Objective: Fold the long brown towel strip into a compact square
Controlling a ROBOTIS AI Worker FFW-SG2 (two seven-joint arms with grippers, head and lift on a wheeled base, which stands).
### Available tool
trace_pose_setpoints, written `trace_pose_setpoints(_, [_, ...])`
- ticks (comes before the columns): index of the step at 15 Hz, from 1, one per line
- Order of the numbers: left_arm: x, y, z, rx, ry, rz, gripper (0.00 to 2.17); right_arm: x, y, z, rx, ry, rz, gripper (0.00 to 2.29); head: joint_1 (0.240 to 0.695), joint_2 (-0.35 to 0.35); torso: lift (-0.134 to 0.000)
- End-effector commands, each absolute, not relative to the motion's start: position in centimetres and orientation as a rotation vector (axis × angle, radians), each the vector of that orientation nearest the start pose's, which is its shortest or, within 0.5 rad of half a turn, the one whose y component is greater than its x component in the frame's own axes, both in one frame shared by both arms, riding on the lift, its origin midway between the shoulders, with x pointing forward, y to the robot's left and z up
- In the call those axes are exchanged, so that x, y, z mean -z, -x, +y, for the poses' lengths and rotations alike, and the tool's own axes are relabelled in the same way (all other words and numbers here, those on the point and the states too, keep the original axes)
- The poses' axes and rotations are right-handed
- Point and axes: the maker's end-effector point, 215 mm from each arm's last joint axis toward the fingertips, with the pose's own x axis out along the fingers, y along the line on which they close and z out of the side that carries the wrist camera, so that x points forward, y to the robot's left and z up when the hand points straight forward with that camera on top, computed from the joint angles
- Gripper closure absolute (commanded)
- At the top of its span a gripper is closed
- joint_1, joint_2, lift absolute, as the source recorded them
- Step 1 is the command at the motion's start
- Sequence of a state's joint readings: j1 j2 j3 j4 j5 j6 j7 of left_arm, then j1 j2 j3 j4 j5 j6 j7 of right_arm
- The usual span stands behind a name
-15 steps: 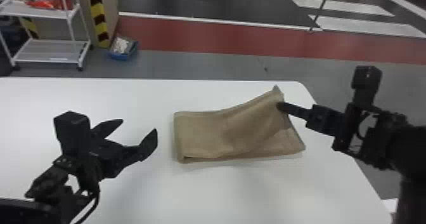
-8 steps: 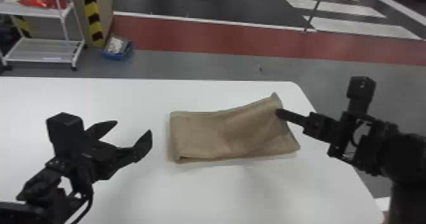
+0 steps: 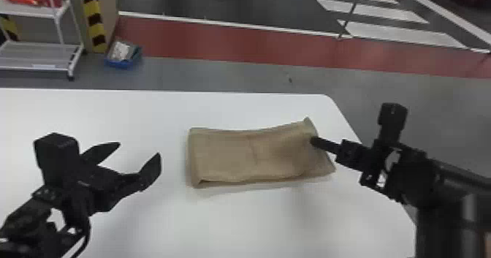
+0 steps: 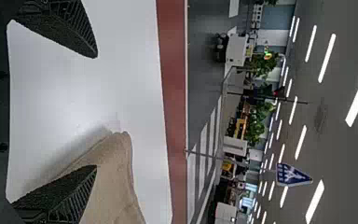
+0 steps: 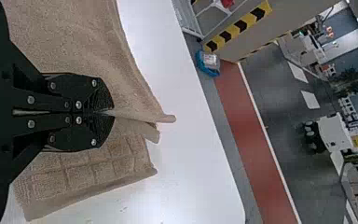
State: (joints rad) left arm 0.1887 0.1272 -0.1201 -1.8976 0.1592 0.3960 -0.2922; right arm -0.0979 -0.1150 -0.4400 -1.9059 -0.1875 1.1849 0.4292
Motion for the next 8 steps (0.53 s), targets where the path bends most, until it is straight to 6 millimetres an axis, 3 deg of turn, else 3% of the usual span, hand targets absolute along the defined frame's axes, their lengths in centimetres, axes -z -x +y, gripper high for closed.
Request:
trace_pose_setpoints(1, [38.5, -50.7, 11.6, 0.460, 0.075, 0.269, 0.03, 39.9, -52.3, -36.2, -0.078, -0.366, 0.639, 1.14, 0.695, -0.253, -0.124])
trace_pose_setpoints(4, [38.6, -50.6, 11.5, 0.464, 0.076, 0.270, 0.03, 40.5, -51.7, -36.5, -0.064, -0.360, 0.661, 1.15, 0.695, -0.260, -0.124])
trace_pose_setpoints(8, [38.4, -50.6, 11.5, 0.467, 0.074, 0.267, 0.03, 37.6, -49.8, -34.5, -0.094, -0.377, 0.657, 1.15, 0.695, -0.259, -0.124])
